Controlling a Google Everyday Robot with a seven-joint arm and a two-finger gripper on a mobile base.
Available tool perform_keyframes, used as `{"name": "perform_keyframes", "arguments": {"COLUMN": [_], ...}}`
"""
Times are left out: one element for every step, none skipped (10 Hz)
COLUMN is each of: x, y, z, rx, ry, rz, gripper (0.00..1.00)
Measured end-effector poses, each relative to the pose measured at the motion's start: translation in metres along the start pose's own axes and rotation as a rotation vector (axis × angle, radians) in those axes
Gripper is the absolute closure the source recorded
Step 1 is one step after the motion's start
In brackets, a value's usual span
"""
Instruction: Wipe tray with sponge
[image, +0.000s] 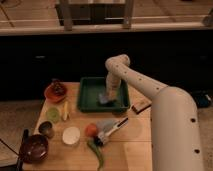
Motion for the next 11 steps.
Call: {"name": "perform_keyframes", "arguments": {"x": [0.0001, 0.0002, 0.0002, 0.0004, 0.0, 0.0002, -0.0001, 0.0003, 0.0006, 0.001, 0.0022], "y": [0.0002, 0.0, -0.0008, -0.0023, -0.003, -0.0038, -0.0045, -0.0056, -0.0062, -0.0072, -0.0086], "z": [0.0, 0.0009, 0.001, 0.0019, 0.0023, 0.0025, 0.003, 0.0035, 0.0038, 0.0038, 0.0043], "rx": [0.0, -0.001, 0.0, -0.001, -0.003, -0.003, -0.004, -0.004, -0.006, -0.006, -0.007], "ry": [-0.001, -0.003, -0.005, -0.007, -0.009, -0.01, -0.012, -0.014, -0.015, -0.017, -0.02], "rz": [0.0, 0.001, 0.001, 0.0, -0.001, -0.001, -0.002, -0.001, -0.002, -0.003, -0.003], "gripper": [1.0, 1.0, 1.0, 1.0, 1.0, 1.0, 1.0, 1.0, 1.0, 1.0, 1.0]}}
